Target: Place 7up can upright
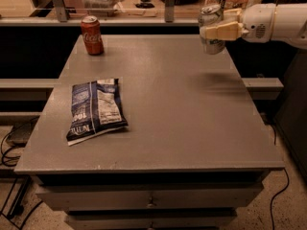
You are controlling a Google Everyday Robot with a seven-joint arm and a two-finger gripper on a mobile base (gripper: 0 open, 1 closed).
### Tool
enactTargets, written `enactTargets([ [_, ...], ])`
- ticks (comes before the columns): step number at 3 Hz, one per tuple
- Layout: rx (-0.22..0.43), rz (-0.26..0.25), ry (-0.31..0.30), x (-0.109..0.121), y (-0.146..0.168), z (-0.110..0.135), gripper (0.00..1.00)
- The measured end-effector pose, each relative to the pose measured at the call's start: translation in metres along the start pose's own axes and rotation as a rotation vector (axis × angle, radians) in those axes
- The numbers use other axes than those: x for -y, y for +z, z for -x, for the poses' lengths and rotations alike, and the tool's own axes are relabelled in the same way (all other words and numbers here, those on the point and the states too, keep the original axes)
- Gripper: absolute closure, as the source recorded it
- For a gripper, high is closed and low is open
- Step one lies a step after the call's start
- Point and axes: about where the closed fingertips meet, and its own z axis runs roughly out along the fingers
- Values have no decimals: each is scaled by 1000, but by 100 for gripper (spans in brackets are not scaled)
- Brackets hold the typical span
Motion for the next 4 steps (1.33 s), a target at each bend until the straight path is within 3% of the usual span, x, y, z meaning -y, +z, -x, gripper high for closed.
enactTargets([
  [1,69,-11,33,-8,5,4,100],
  [2,90,-14,43,-13,8,6,100],
  [4,147,-36,85,-24,24,-13,100],
])
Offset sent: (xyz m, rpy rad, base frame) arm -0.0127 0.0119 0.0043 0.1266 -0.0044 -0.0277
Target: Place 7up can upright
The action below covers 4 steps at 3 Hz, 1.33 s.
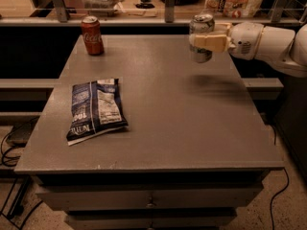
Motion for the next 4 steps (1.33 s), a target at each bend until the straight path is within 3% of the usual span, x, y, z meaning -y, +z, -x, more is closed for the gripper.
enactTargets([
  [1,53,-37,1,-7,13,-11,100],
  [2,67,-54,-9,-12,21,-17,100],
  [4,39,-55,-1,-23,31,-33,60],
])
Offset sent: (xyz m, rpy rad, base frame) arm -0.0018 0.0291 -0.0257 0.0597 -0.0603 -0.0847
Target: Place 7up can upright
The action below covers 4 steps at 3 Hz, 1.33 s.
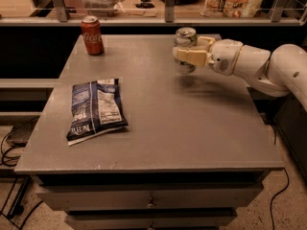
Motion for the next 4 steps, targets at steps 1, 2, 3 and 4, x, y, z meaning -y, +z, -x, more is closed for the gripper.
enactTargets([
  [1,-11,15,20,-7,6,-10,36],
  [2,-14,23,49,-15,11,-19,13],
  [3,-22,8,89,-23,7,-31,0],
  [4,-22,8,89,-23,7,-31,0],
])
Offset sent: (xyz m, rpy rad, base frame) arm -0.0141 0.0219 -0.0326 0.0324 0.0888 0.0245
